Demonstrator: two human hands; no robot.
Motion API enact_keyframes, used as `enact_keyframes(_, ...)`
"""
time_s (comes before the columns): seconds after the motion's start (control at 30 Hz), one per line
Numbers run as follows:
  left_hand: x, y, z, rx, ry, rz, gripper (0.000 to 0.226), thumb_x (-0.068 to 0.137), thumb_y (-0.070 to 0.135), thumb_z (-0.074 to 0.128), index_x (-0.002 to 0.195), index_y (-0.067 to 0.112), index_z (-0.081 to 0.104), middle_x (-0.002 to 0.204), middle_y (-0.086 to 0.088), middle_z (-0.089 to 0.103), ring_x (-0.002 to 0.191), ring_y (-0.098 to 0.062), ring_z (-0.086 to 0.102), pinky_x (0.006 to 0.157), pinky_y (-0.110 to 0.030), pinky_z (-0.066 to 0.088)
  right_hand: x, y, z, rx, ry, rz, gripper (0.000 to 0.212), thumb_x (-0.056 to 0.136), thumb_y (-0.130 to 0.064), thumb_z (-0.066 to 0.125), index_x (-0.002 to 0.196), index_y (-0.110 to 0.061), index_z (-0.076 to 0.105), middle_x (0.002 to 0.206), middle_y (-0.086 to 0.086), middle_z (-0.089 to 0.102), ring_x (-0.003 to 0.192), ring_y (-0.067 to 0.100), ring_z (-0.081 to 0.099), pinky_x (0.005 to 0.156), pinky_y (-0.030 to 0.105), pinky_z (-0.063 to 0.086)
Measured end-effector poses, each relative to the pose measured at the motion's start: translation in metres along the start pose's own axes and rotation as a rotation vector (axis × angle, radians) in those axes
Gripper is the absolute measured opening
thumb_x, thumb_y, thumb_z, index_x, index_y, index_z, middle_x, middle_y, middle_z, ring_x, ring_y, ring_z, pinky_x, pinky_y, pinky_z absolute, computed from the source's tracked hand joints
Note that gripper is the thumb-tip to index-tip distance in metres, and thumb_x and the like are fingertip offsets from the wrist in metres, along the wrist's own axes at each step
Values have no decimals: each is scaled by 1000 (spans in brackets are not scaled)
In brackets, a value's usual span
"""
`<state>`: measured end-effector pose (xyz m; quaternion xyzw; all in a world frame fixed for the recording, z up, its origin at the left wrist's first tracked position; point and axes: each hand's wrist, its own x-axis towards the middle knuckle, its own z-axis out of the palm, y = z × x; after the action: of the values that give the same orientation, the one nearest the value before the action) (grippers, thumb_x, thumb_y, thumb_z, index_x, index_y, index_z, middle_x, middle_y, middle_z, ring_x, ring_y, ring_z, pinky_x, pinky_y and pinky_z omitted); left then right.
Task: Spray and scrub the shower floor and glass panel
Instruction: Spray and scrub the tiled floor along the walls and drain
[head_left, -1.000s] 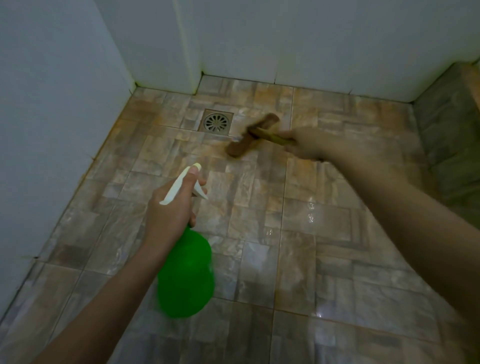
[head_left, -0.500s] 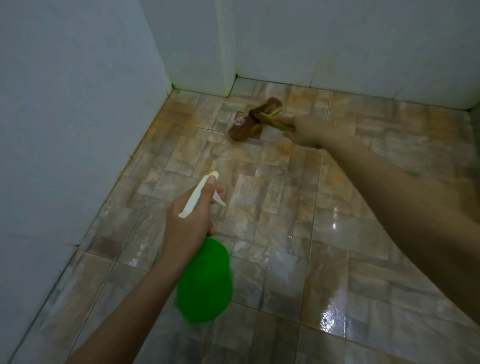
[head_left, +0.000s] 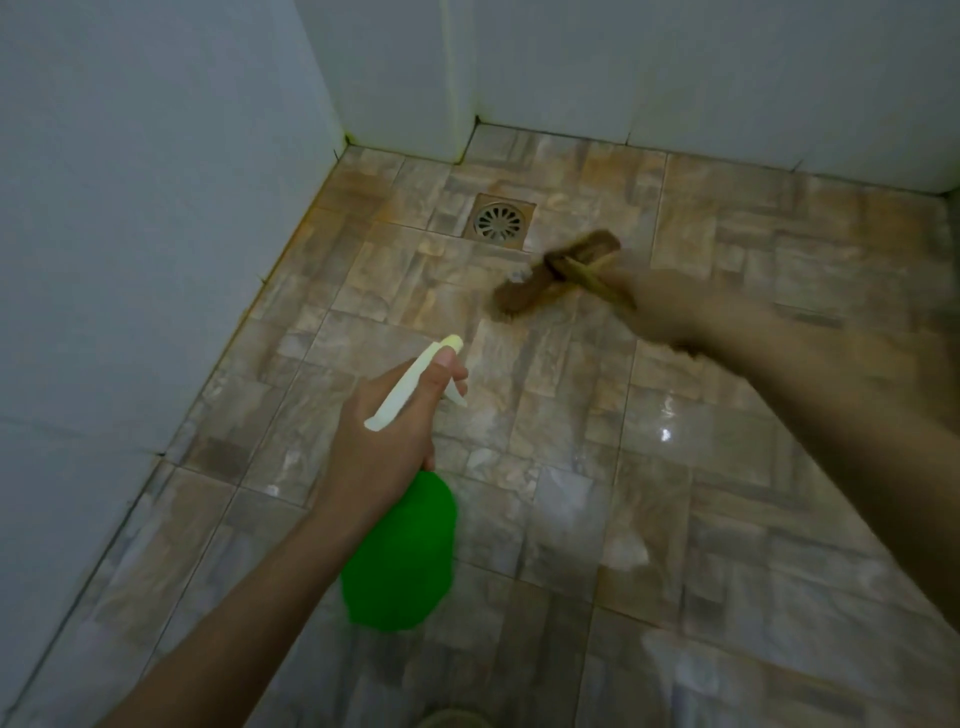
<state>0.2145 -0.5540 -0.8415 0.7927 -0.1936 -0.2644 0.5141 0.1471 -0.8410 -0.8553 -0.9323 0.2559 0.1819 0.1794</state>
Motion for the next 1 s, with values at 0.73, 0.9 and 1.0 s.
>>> enact_keyframes(0.73,-45,1,45,76,-281,-18,48,96,62,50,87,25,79,104,14,78,46,-27,54,46,-18,44,-166,36,86,36,-27,134,64,102,-19,36,153,-36,2,72,-3,45,54,13,45,55,33,46)
enact_keyframes(0.9,-45,11,60,56,-366,17,31,94,64,52,93,41,73,100,13,78,43,-23,53,45,-18,45,-295,31,110,-123,-249,216,69,103,-30,33,141,-47,-22,89,-1,57,71,17,57,67,30,52)
enact_keyframes(1.0,-46,13,72,33,-426,4,45,81,74,51,94,39,77,95,0,80,44,-25,54,45,-20,44,-261,41,113,-79,-132,270,70,102,-25,37,149,-43,-10,95,7,61,75,25,60,65,35,50)
